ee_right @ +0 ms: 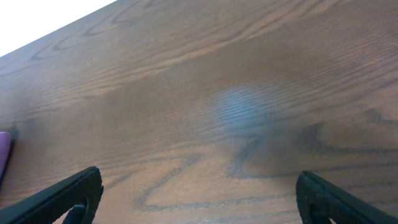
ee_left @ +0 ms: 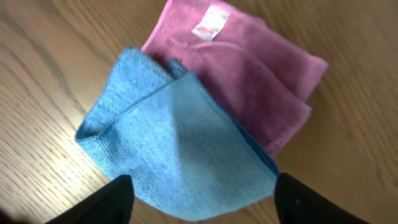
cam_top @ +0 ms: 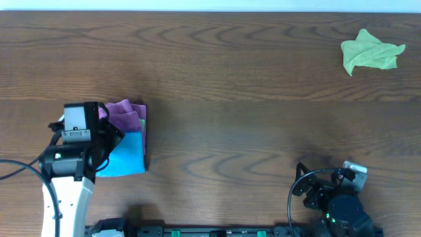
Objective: Fold the cloth
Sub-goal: 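Lower the blue towel onto the pink towel with the left gripper, then release the blue towel and retract the left gripper downward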
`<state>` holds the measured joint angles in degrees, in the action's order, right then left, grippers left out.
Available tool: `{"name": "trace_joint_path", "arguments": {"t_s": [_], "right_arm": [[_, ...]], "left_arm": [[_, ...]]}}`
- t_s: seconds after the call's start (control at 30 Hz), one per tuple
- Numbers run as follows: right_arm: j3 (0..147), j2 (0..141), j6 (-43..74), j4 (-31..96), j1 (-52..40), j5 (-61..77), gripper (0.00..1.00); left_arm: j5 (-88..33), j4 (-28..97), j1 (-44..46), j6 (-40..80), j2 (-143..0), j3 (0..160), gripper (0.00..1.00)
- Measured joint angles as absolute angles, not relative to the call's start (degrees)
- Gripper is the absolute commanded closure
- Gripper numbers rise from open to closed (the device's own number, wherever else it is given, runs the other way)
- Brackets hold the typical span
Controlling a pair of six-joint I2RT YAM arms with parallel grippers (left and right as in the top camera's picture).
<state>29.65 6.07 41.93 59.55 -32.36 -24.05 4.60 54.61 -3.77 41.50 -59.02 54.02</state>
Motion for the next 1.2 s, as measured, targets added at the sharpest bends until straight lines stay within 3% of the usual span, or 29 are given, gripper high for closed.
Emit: {"name": "trace_joint_path", "arguments": {"t_s": [0.03, 0.1, 0.33, 0.83, 0.87, 0.93, 1.0, 1.07, 1.17, 1.2], "right_arm": [[29.6, 6.1, 41.9, 59.6, -32.4, -24.1, 0.01], [29.6, 6.1, 41.9, 59.6, -32.4, -24.1, 0.01], [29.6, 6.1, 41.9, 59.5, -32.4, -24.1, 0.01], [29.6, 6.1, 41.9, 59.5, -32.4, -24.1, 0.01], [29.6, 6.1, 41.9, 59.6, -32.3, -24.1, 0.01], [29.6, 6.1, 41.9, 59.6, -32.4, -24.1, 0.01], [29.6, 6.1, 41.9, 59.5, -32.4, -24.1, 0.01], [29.6, 6.1, 41.9, 59.5, -32.3, -24.1, 0.01], [29.6, 6.1, 41.9, 59.5, -32.3, -24.1, 0.01], [29.6, 6.1, 41.9, 59.5, -32.4, -24.1, 0.01]], "left_arm": [[4.4, 55.6, -3.8, 40.8, -59.0, 55.3, 0.66], [4.5, 57.7, -3.9, 39.7, -59.0, 57.9, 0.94], [3.7, 62.9, -3.9, 37.3, -56.0, 64.5, 0.94], [2.4, 71.2, -3.9, 28.9, -27.5, 65.2, 0.94], [2.4, 72.1, -3.9, 28.5, -26.4, 65.2, 0.89], [2.6, 73.6, -3.9, 27.8, -24.8, 65.2, 0.67], [3.1, 75.2, -3.9, 27.8, -23.6, 65.2, 0.55], [3.7, 76.1, -3.8, 27.6, -23.3, 65.2, 0.09], [5.4, 76.6, -3.8, 27.4, -23.3, 65.2, 0.18], [5.9, 76.6, -3.8, 27.5, -23.3, 65.2, 0.04]]}}
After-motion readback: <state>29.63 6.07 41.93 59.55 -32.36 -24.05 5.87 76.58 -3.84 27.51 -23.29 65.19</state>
